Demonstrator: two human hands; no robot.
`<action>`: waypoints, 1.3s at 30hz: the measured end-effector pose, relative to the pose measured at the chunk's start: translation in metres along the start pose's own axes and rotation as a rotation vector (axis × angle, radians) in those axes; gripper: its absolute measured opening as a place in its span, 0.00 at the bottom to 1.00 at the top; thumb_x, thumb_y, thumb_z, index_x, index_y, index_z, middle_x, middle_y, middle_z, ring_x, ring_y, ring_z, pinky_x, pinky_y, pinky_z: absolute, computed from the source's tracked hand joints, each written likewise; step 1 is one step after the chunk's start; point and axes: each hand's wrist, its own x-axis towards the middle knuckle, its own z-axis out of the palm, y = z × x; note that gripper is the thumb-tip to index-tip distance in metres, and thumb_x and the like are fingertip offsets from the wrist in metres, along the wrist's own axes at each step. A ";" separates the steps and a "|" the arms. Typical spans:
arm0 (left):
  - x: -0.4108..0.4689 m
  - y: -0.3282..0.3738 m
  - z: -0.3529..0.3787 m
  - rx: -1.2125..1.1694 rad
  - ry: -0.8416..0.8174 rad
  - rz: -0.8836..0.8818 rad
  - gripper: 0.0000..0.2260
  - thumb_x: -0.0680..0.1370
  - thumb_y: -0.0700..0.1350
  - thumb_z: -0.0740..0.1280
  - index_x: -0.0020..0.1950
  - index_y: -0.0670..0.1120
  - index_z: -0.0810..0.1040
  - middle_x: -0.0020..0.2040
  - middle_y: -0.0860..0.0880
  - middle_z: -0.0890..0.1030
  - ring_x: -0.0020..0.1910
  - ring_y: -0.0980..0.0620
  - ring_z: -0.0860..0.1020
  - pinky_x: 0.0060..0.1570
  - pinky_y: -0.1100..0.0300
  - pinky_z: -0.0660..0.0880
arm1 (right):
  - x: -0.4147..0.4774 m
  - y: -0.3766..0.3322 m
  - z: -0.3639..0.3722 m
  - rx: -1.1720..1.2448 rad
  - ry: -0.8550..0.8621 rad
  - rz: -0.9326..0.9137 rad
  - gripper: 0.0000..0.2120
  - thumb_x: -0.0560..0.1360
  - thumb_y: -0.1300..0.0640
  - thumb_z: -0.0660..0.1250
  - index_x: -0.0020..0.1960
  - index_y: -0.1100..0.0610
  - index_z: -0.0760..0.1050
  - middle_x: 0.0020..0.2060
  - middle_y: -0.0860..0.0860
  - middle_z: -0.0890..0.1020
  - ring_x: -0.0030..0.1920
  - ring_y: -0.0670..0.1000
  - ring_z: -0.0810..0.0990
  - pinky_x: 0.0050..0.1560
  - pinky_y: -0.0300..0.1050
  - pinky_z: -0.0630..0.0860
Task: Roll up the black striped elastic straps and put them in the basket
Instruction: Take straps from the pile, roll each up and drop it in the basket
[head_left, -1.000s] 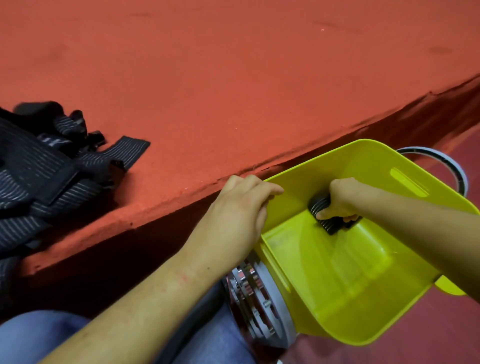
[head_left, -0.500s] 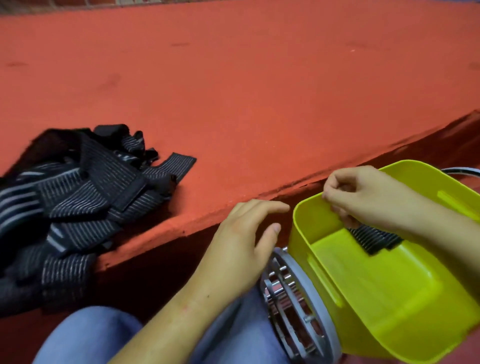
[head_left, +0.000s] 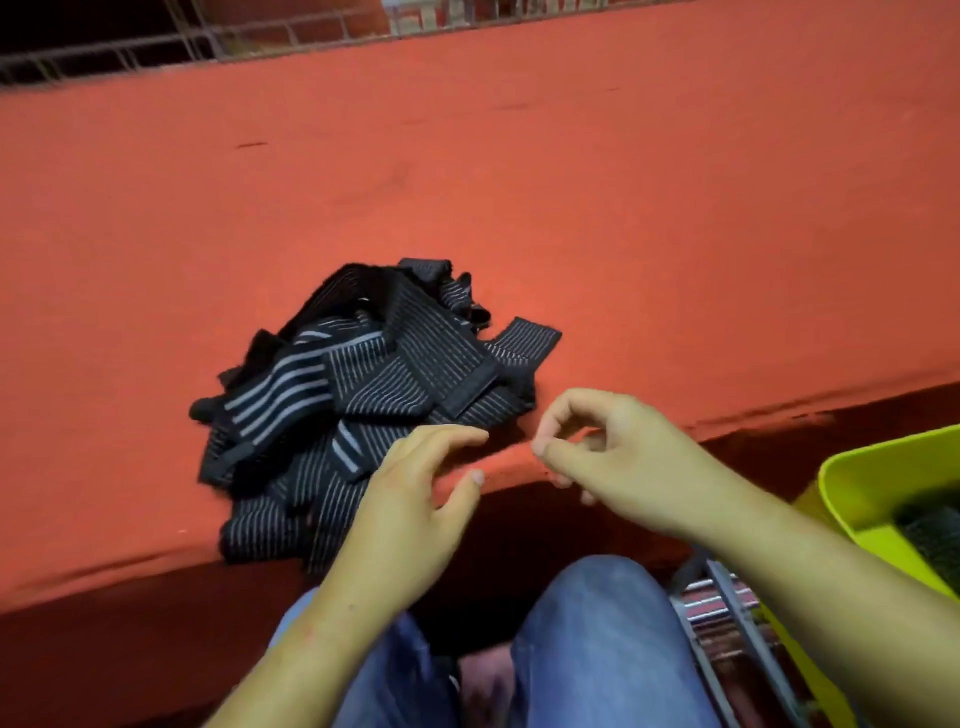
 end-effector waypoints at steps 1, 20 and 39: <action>0.001 -0.010 -0.009 0.011 0.010 -0.020 0.17 0.77 0.40 0.73 0.64 0.52 0.80 0.62 0.59 0.79 0.65 0.60 0.76 0.68 0.58 0.71 | 0.010 0.000 0.011 0.016 0.028 0.000 0.04 0.77 0.55 0.74 0.46 0.50 0.79 0.35 0.48 0.84 0.29 0.48 0.79 0.37 0.47 0.76; 0.017 -0.067 -0.053 -0.268 0.057 -0.374 0.29 0.77 0.45 0.75 0.76 0.53 0.70 0.53 0.57 0.78 0.41 0.63 0.79 0.45 0.73 0.74 | 0.088 0.000 0.093 0.232 0.260 0.128 0.03 0.80 0.59 0.72 0.51 0.51 0.81 0.43 0.52 0.83 0.38 0.49 0.81 0.37 0.40 0.81; 0.015 -0.105 -0.070 -0.149 0.180 -0.532 0.07 0.82 0.57 0.65 0.48 0.56 0.75 0.43 0.55 0.85 0.45 0.52 0.84 0.53 0.48 0.79 | 0.051 -0.020 0.030 1.324 0.446 0.011 0.13 0.77 0.57 0.56 0.54 0.52 0.79 0.52 0.51 0.86 0.60 0.55 0.85 0.58 0.74 0.79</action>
